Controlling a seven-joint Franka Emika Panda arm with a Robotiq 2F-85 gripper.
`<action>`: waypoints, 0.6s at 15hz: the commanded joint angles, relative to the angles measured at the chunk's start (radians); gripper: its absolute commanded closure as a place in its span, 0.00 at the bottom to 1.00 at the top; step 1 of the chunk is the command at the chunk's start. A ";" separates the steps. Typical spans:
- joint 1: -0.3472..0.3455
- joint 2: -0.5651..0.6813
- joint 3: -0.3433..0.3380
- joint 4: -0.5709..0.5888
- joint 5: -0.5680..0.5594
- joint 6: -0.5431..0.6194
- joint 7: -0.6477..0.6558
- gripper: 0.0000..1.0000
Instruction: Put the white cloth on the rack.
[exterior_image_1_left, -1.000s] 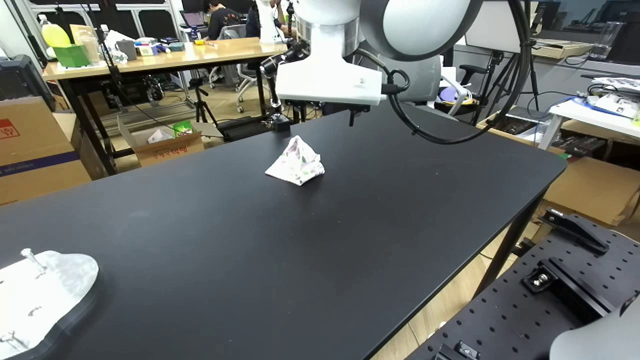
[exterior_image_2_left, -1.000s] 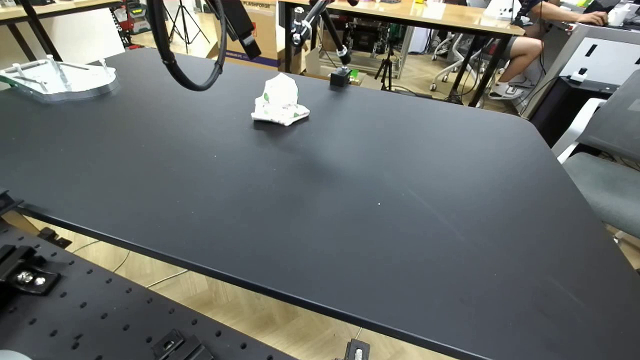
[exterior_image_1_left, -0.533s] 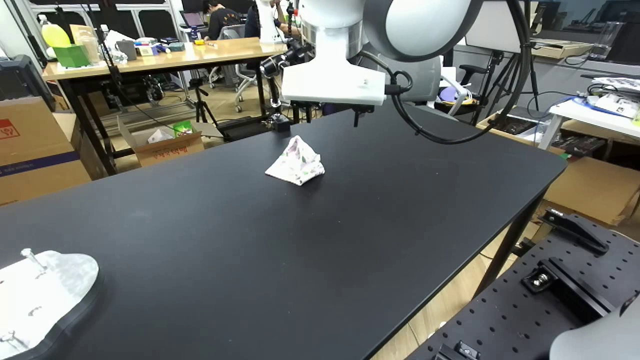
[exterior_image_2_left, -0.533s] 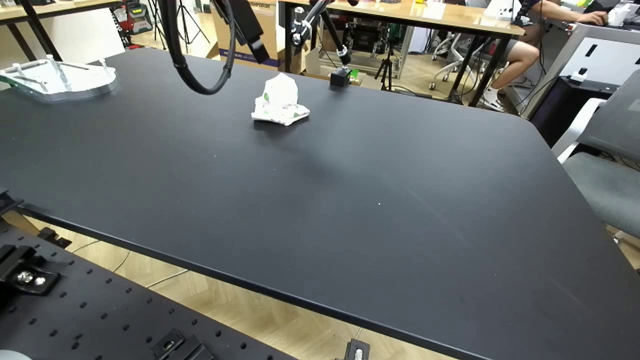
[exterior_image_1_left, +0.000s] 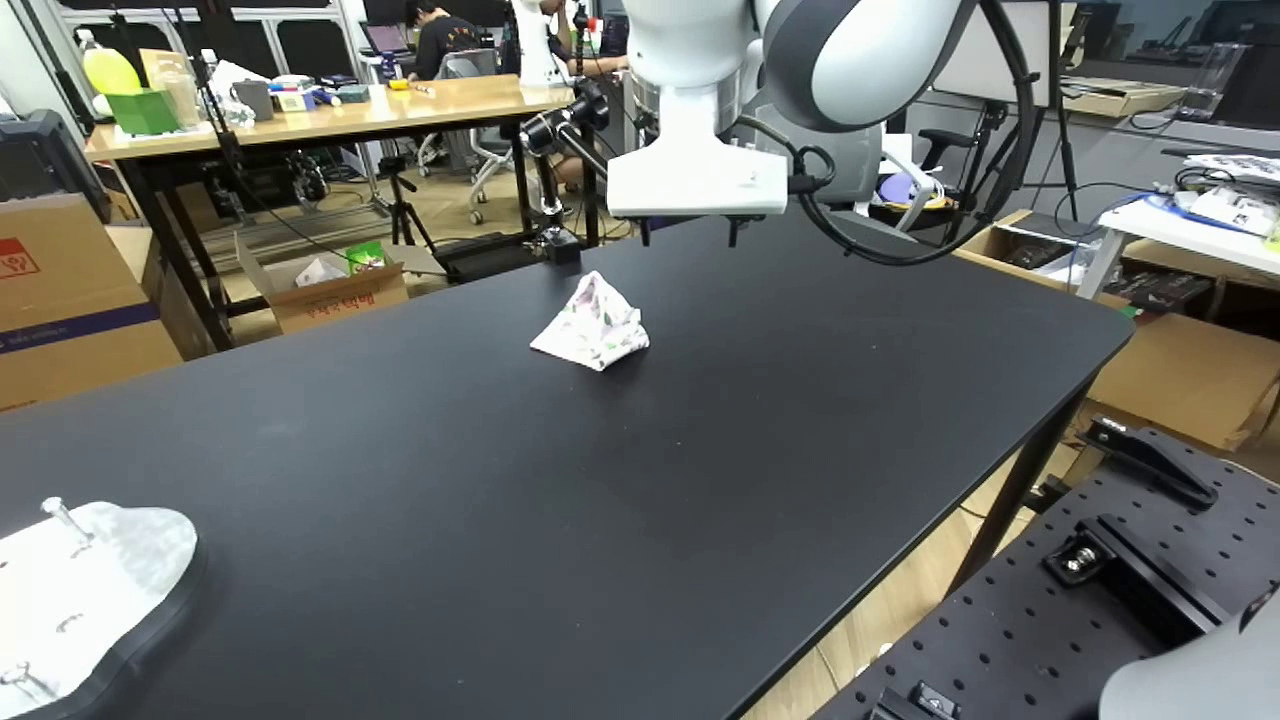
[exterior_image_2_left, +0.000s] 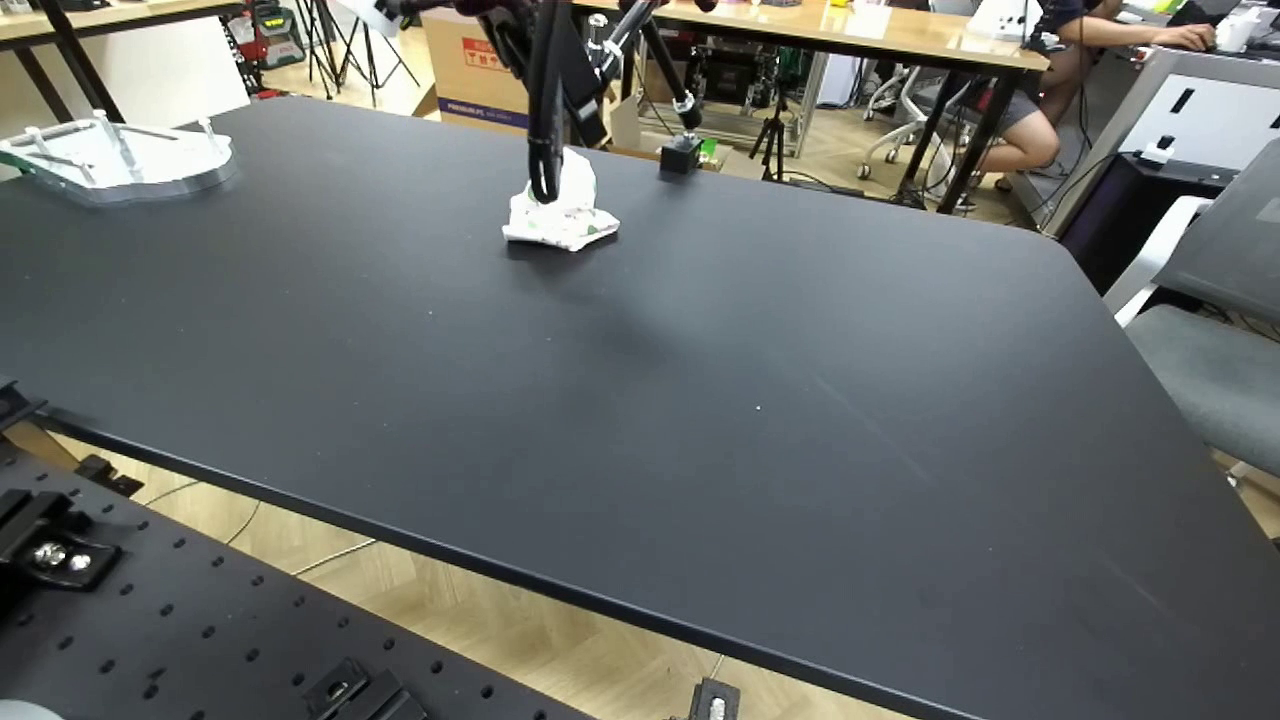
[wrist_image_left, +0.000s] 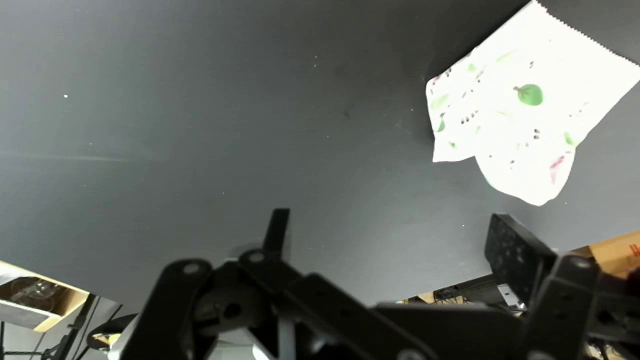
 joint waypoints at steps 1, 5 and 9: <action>0.038 0.137 -0.012 0.097 -0.092 -0.036 0.055 0.00; 0.090 0.239 -0.038 0.189 -0.179 -0.058 0.120 0.00; 0.144 0.334 -0.071 0.279 -0.276 -0.061 0.194 0.00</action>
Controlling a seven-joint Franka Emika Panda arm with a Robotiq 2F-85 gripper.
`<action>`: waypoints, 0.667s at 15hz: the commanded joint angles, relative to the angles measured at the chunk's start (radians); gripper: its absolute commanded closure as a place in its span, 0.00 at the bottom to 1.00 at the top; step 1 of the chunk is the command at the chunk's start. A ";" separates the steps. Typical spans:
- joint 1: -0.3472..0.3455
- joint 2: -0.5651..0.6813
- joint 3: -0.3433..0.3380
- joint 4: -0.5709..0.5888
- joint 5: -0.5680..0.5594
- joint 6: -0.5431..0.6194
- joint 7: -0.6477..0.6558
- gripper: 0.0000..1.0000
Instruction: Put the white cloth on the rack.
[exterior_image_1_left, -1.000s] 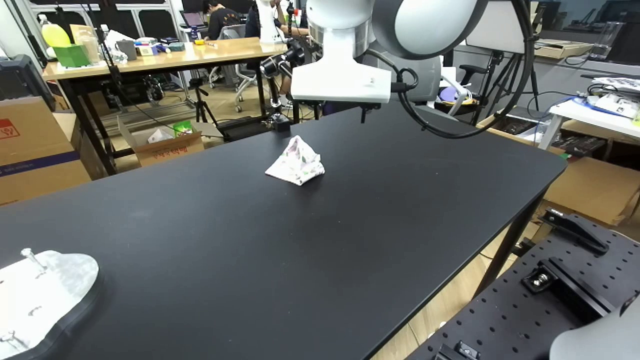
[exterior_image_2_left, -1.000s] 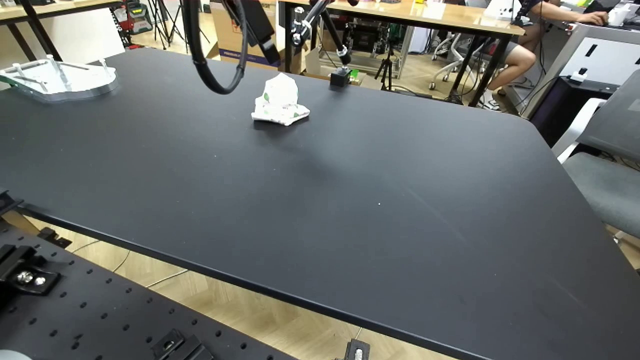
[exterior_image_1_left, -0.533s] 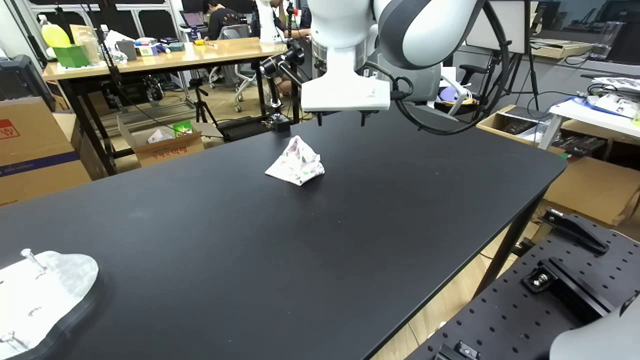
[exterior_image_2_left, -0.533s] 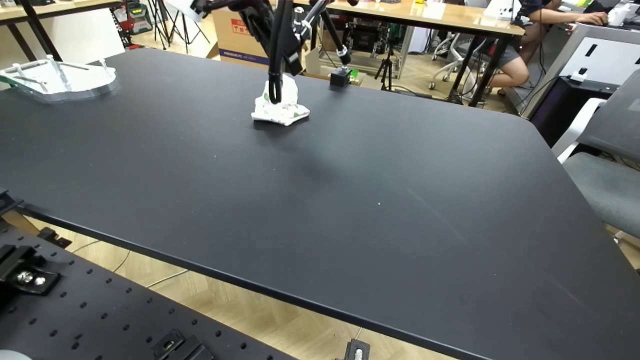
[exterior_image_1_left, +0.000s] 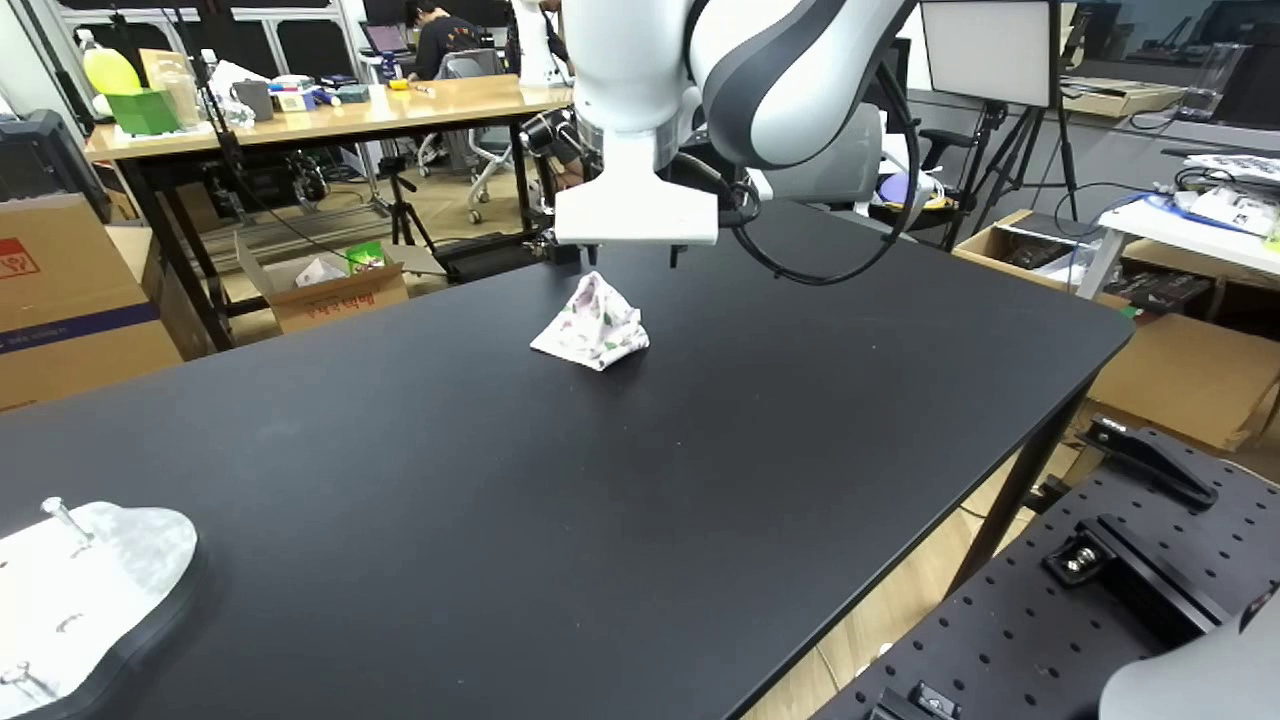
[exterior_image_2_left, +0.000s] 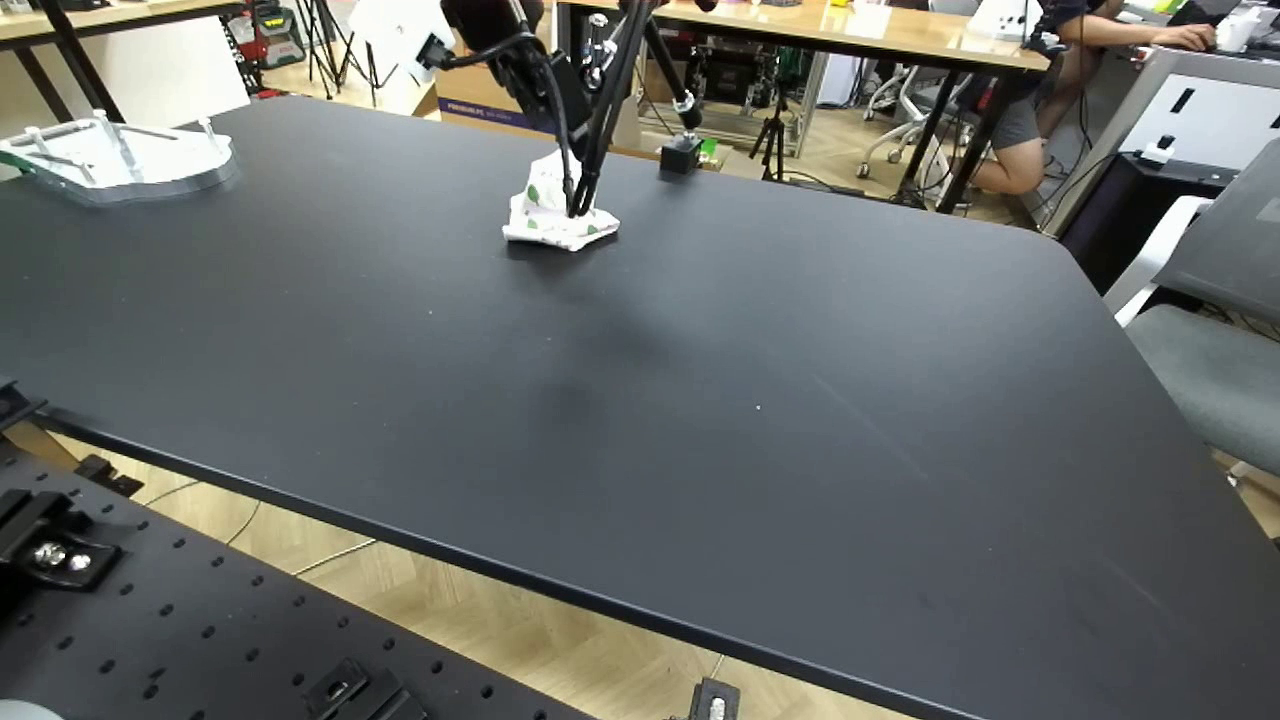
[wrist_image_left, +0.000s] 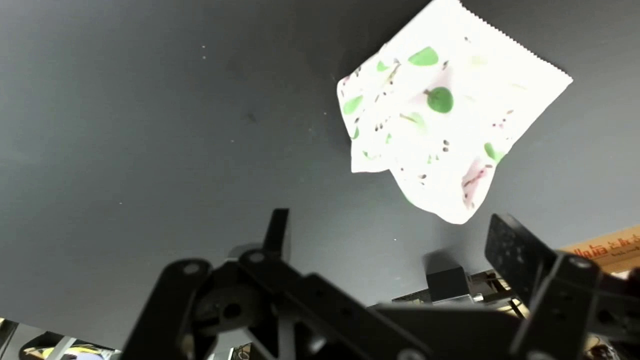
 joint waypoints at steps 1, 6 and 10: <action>0.056 0.107 -0.035 0.104 -0.099 -0.017 0.098 0.00; 0.115 0.203 -0.066 0.189 -0.157 -0.035 0.130 0.00; 0.148 0.246 -0.086 0.235 -0.198 -0.057 0.152 0.33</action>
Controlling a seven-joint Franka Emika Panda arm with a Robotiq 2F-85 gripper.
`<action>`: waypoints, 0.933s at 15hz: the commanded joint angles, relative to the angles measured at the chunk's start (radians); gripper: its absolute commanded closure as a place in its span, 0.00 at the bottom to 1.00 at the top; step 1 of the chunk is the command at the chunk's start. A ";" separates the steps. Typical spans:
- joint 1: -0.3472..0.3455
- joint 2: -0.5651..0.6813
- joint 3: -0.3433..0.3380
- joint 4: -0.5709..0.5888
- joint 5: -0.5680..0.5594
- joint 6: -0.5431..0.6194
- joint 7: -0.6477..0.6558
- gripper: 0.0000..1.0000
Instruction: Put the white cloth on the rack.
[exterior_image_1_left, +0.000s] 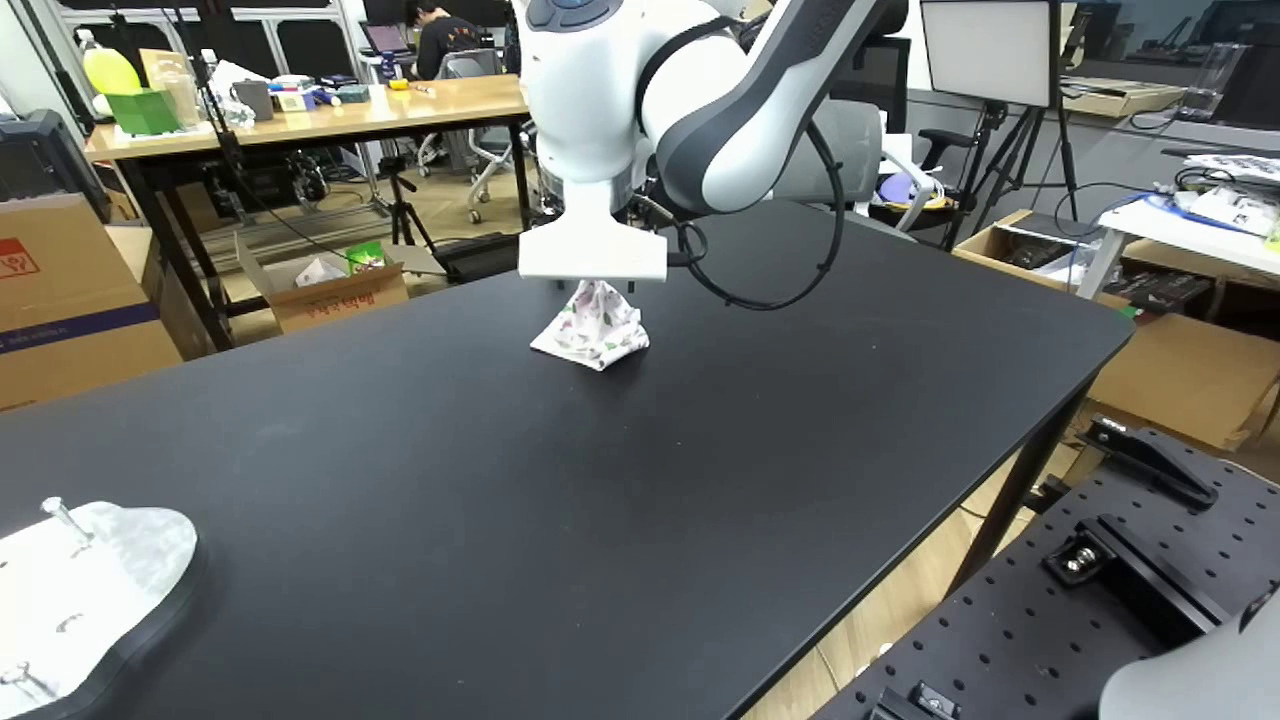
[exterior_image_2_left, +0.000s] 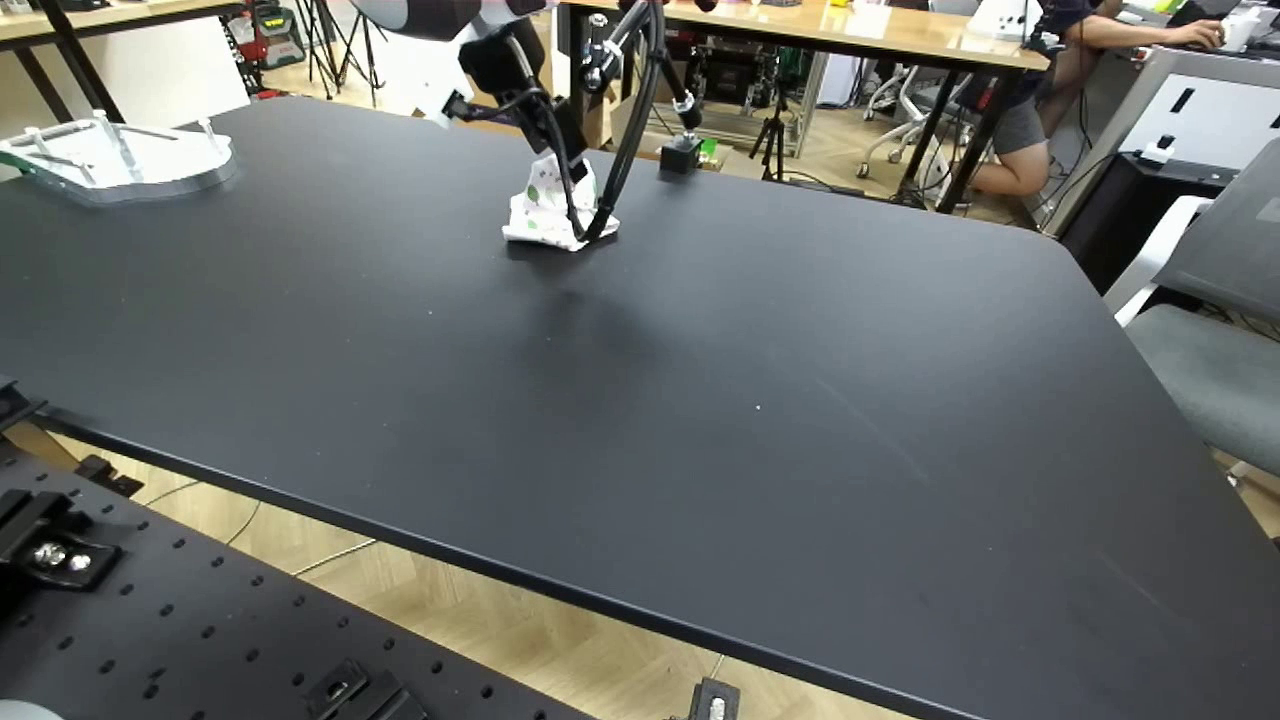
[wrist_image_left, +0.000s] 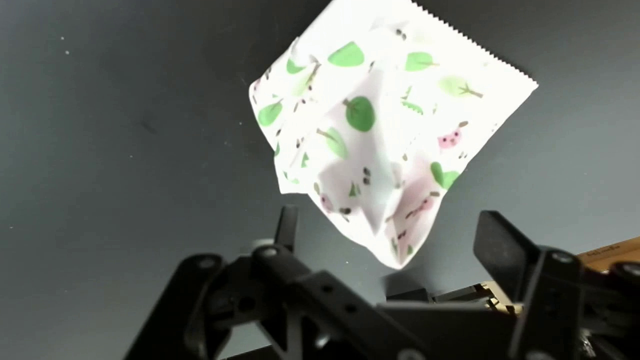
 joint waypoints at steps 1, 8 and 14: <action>0.037 0.044 -0.024 0.061 -0.067 -0.021 0.068 0.40; 0.098 0.019 -0.085 0.060 -0.044 0.006 0.084 0.89; 0.083 -0.070 -0.046 -0.015 0.024 -0.011 0.058 0.99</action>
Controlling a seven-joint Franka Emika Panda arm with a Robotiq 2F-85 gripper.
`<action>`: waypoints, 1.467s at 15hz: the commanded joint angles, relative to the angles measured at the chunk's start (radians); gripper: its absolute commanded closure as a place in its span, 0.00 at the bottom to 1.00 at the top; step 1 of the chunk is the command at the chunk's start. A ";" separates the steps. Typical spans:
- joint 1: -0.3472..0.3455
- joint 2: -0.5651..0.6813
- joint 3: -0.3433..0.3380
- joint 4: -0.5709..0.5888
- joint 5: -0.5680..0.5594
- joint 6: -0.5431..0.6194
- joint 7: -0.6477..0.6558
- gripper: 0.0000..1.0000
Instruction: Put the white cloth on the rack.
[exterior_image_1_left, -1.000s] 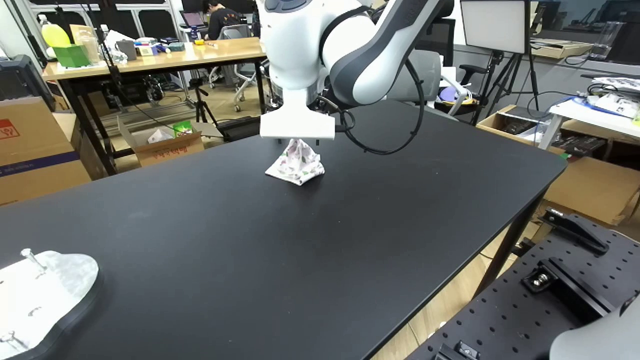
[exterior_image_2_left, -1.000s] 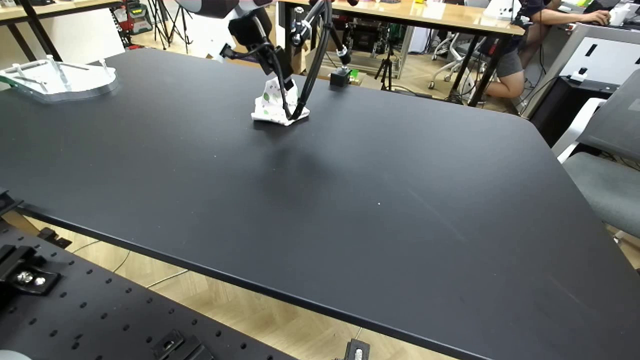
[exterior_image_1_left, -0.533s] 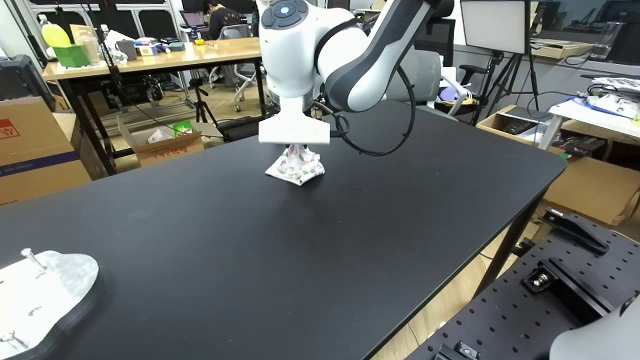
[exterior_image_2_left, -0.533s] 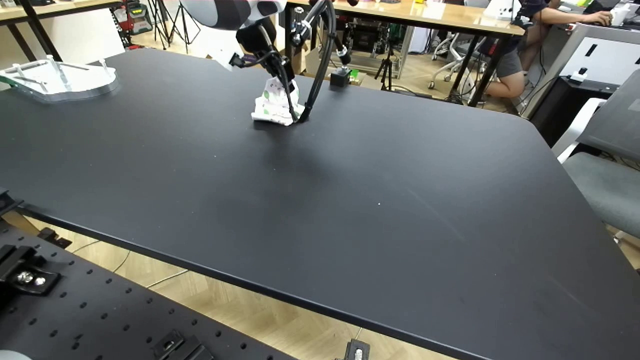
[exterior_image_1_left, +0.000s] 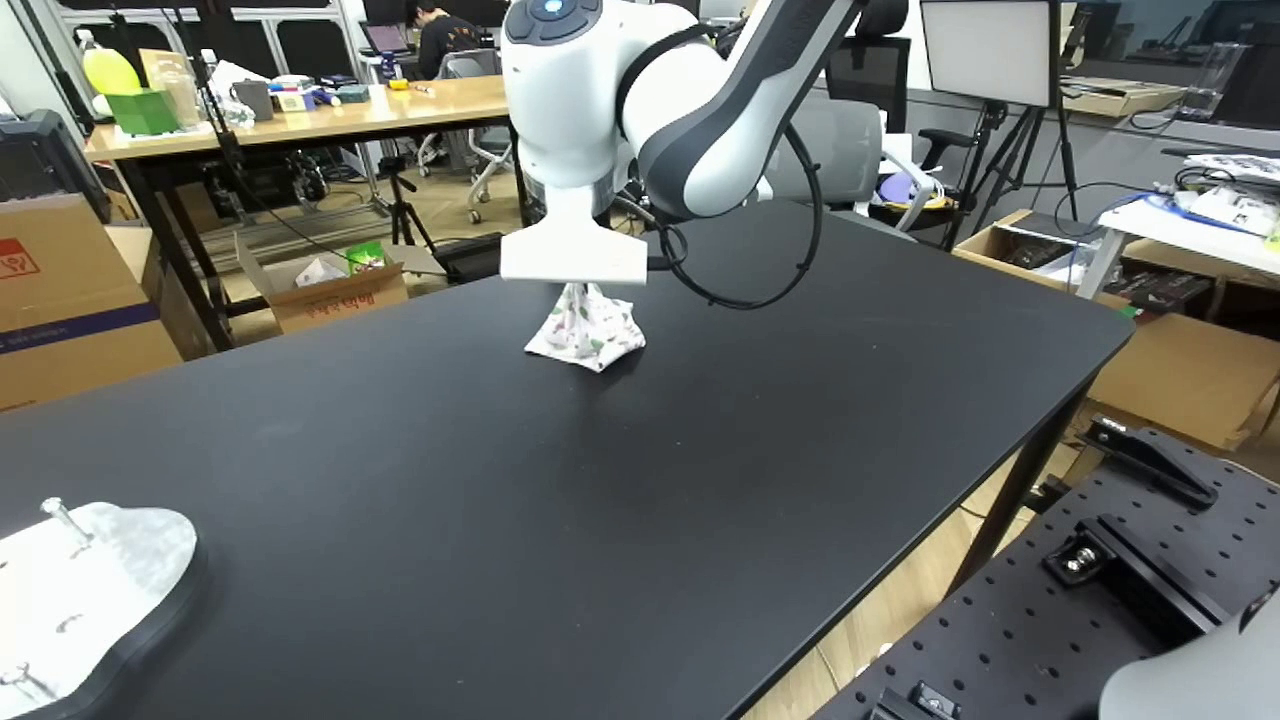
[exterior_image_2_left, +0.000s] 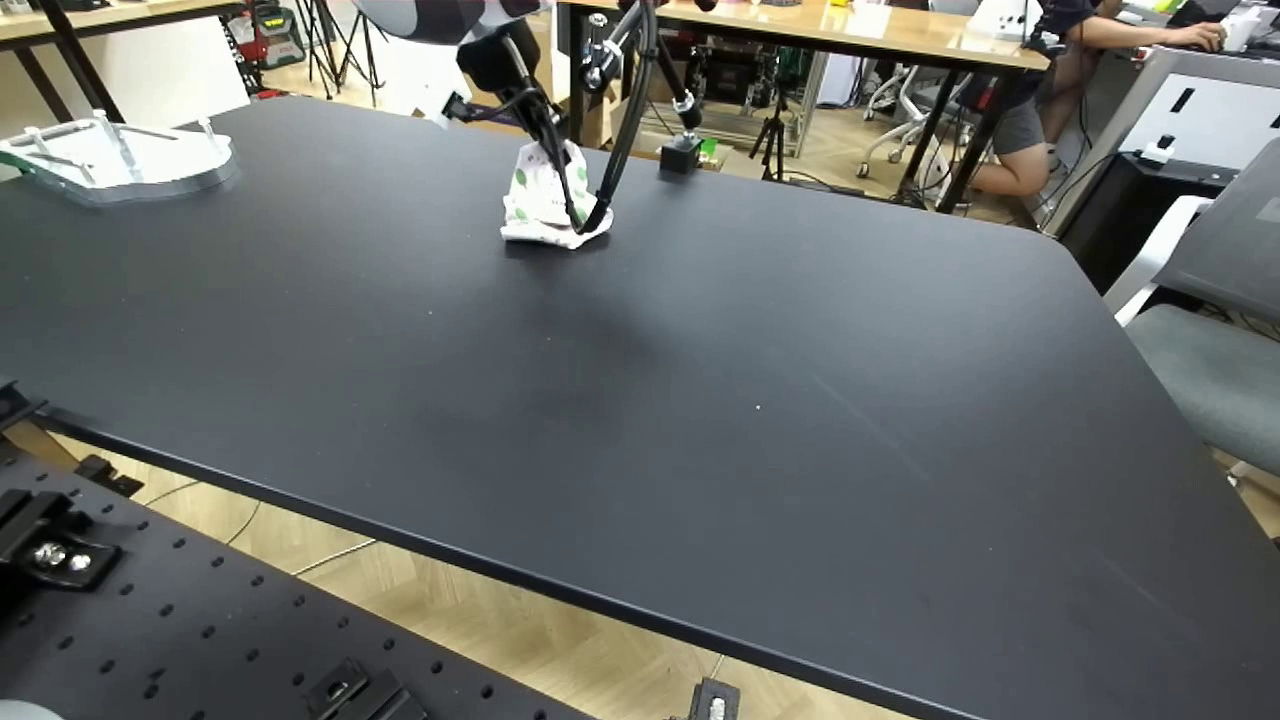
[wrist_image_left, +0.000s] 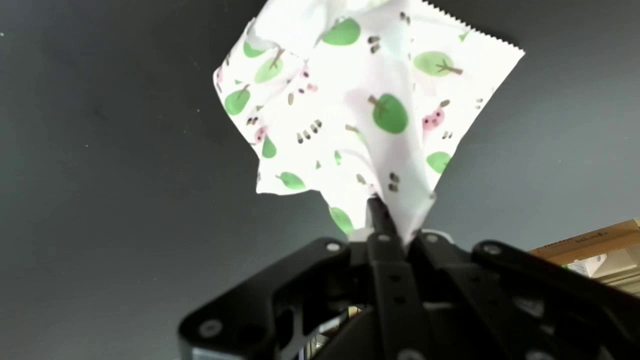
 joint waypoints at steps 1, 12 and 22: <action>0.137 -0.151 -0.136 -0.080 0.128 0.043 0.002 0.99; 0.394 -0.624 -0.338 -0.227 0.810 -0.222 -0.618 0.99; 0.378 -0.843 -0.403 -0.182 0.898 -0.506 -0.802 0.99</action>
